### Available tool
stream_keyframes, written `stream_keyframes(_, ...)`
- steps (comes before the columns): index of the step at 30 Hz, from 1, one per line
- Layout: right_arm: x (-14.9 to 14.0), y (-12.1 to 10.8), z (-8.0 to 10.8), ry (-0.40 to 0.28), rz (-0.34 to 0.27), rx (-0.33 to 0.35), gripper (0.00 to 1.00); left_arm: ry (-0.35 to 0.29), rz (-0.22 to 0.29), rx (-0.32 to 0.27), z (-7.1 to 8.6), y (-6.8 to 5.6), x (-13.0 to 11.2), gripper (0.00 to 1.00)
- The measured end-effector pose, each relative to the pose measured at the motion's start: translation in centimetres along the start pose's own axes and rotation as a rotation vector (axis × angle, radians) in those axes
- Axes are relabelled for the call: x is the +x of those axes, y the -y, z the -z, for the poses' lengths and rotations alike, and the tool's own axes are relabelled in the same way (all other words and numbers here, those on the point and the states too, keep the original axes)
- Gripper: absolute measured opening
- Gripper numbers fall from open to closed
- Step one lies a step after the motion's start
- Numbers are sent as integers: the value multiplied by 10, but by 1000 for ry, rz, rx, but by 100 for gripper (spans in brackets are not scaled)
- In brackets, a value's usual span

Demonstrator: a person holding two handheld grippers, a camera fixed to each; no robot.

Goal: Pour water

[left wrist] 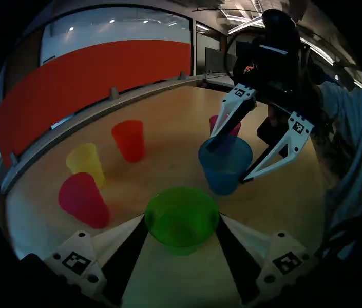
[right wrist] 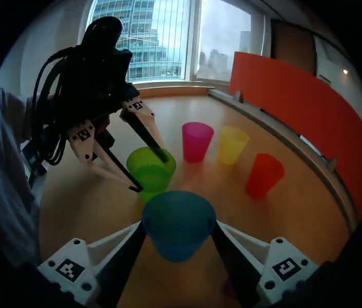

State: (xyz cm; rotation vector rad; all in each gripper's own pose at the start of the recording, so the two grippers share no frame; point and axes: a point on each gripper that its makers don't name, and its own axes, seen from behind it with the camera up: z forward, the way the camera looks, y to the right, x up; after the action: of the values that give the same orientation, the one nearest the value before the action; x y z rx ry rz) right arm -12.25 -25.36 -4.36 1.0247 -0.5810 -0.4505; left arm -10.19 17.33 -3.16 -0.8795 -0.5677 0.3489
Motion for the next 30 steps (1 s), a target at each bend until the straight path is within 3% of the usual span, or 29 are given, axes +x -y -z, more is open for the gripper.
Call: stream_keyframes(30, -15, 3, -7, 18, -13, -10, 91, 3, 30, 6, 3, 5, -8, 88)
